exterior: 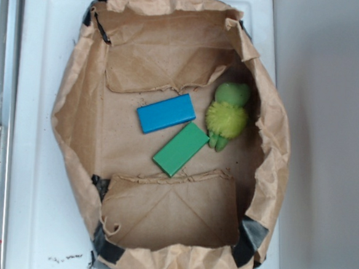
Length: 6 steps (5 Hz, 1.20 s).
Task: Grab the green block.
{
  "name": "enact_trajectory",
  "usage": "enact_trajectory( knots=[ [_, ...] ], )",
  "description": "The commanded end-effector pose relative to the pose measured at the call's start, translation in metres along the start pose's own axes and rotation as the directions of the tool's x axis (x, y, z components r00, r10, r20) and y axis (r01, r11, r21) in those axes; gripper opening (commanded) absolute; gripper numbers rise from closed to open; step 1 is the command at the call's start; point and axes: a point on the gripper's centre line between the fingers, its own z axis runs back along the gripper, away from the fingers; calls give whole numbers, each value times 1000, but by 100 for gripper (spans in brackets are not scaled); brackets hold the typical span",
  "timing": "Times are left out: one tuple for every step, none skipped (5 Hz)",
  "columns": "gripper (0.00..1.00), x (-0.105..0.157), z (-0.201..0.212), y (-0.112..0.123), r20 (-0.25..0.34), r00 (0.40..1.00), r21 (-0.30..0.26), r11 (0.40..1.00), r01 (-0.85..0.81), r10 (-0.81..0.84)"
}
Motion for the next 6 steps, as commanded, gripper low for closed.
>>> enact_trajectory(
  knots=[
    [100, 0, 0, 0, 0, 1000, 0, 1000, 0, 0],
    [100, 49, -11, 1, 37, 996, -6, 996, -86, 86],
    [100, 96, -40, 13, 58, 978, 6, 979, -203, 202],
    [100, 141, -73, 30, 69, 944, -4, 946, -324, 324],
    [100, 152, -96, 53, 125, 868, 76, 868, -491, 480],
    [100, 157, -109, 57, 130, 813, 63, 813, -579, 568]
  ],
)
